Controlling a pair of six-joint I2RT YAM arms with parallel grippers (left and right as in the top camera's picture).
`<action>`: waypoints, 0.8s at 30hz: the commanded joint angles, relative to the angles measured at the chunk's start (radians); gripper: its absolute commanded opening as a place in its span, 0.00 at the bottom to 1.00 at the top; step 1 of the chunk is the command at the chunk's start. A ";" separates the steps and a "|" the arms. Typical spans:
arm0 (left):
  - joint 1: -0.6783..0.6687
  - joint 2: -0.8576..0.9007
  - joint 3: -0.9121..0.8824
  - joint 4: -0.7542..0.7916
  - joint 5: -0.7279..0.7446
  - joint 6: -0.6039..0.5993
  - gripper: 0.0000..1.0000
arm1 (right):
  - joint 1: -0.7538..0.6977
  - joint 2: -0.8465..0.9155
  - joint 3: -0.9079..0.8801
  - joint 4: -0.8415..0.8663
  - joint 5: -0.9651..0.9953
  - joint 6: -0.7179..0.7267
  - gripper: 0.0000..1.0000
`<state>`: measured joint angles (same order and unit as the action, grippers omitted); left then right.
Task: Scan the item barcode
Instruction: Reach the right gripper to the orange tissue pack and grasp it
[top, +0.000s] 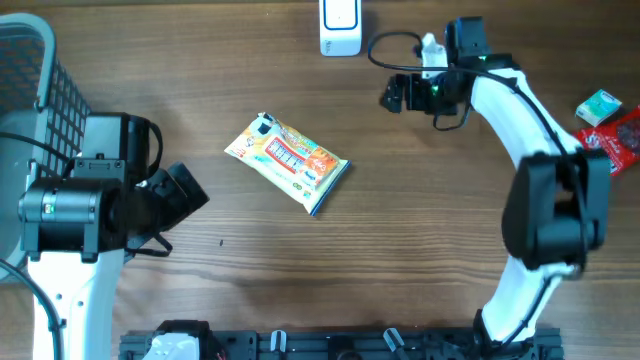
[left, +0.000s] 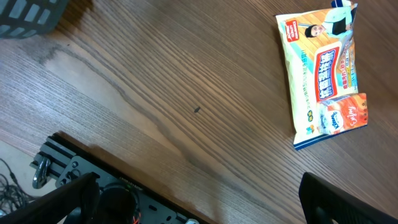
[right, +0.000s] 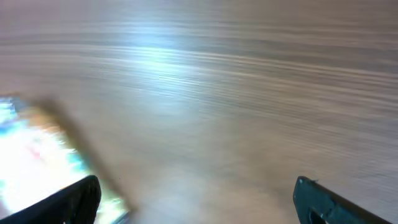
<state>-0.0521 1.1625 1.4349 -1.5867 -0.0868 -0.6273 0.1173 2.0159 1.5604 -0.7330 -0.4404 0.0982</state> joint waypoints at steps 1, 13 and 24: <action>0.005 0.003 0.000 0.000 0.000 -0.013 1.00 | 0.060 -0.077 0.003 -0.090 -0.203 0.066 1.00; 0.005 0.003 0.000 0.000 0.000 -0.013 1.00 | 0.347 -0.072 -0.197 0.060 0.009 0.591 0.98; 0.005 0.003 0.000 0.000 0.000 -0.013 1.00 | 0.496 -0.072 -0.241 0.123 0.224 0.856 0.68</action>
<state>-0.0521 1.1633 1.4349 -1.5867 -0.0868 -0.6273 0.5919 1.9312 1.3281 -0.6048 -0.3332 0.8719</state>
